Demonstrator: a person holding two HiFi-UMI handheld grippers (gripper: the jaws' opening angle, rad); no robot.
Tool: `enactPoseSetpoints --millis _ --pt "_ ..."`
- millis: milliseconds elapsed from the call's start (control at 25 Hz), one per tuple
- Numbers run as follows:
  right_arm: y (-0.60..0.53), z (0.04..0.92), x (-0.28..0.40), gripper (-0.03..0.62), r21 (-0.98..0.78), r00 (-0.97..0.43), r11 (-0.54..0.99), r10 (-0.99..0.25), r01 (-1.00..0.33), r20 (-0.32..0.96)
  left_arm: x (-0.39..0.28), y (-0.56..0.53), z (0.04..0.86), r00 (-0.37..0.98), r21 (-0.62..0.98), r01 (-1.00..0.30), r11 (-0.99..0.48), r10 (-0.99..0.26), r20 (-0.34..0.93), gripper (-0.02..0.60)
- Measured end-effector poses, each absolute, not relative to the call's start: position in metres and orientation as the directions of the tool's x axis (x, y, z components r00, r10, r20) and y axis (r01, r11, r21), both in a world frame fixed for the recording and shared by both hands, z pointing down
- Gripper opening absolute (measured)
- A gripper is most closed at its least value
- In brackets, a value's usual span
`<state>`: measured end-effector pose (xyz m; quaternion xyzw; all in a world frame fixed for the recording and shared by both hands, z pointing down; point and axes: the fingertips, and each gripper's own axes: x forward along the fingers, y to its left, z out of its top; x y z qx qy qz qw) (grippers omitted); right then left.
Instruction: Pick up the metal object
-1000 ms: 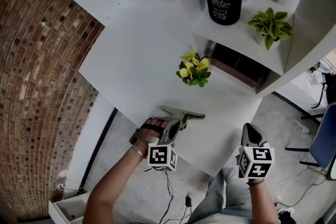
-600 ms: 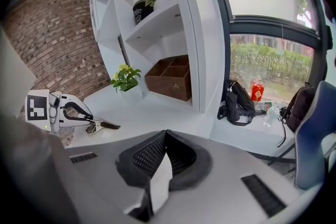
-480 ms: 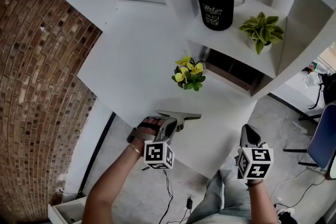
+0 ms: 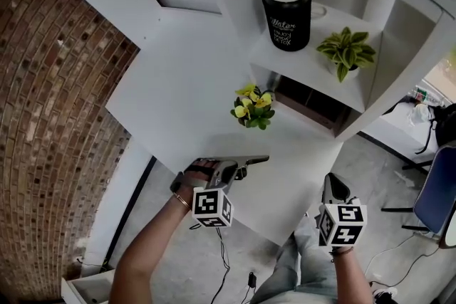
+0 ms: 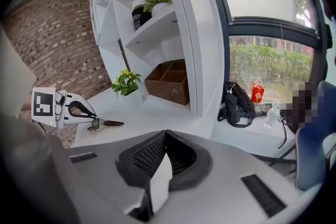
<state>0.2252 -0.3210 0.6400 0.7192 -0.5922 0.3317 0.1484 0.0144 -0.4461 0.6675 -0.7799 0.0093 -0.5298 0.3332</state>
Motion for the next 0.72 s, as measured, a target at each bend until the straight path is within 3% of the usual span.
enactPoseSetpoints --millis 440,720 --pt "-0.323 0.626 0.223 0.002 -0.18 0.051 -0.212 -0.771 -0.961 0.635 0.014 -0.439 0.653 0.456 -0.493 0.224 -0.84 -0.357 0.815 0.012" --pt "-0.326 0.602 0.214 0.002 -0.178 0.009 -0.147 -0.793 -0.973 0.61 0.007 -0.437 0.628 0.472 -0.485 0.057 -0.873 -0.404 0.783 0.012"
